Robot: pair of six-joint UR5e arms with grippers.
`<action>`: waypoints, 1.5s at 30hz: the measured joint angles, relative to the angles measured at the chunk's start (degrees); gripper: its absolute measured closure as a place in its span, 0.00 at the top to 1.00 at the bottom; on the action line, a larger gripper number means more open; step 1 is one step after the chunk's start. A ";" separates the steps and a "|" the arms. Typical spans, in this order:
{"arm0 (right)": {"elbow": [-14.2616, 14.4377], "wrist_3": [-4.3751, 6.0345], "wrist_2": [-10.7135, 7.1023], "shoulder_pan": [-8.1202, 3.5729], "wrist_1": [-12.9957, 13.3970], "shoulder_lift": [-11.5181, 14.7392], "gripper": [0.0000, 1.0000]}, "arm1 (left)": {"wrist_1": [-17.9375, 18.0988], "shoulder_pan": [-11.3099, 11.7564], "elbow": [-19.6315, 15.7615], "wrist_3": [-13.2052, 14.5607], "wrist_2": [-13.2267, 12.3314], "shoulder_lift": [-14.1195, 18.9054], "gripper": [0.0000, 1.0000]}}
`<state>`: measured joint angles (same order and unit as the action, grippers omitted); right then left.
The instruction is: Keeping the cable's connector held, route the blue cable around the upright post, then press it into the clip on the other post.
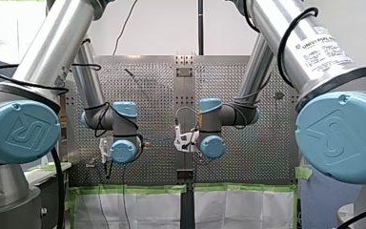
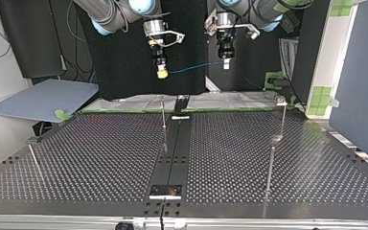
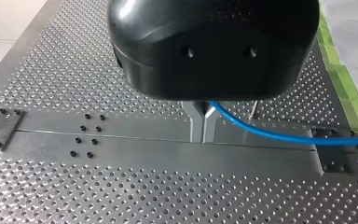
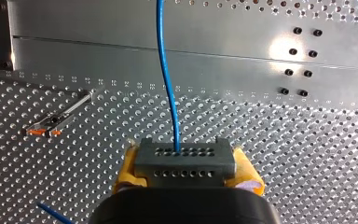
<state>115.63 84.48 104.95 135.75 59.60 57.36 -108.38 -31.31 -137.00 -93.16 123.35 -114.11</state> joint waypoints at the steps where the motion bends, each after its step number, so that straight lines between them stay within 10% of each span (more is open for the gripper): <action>1: 0.00 0.00 0.00 0.00 0.00 0.00 0.00 | 0.00 0.00 0.00 0.00 0.00 0.00 0.00; 45: -1.44 0.15 0.62 1.00 -0.89 -1.52 0.00 | -1.49 0.32 0.37 0.47 -0.53 -1.38 0.00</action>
<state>114.19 84.63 105.57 136.75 58.71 55.84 -109.87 -30.99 -136.63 -92.69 122.82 -115.49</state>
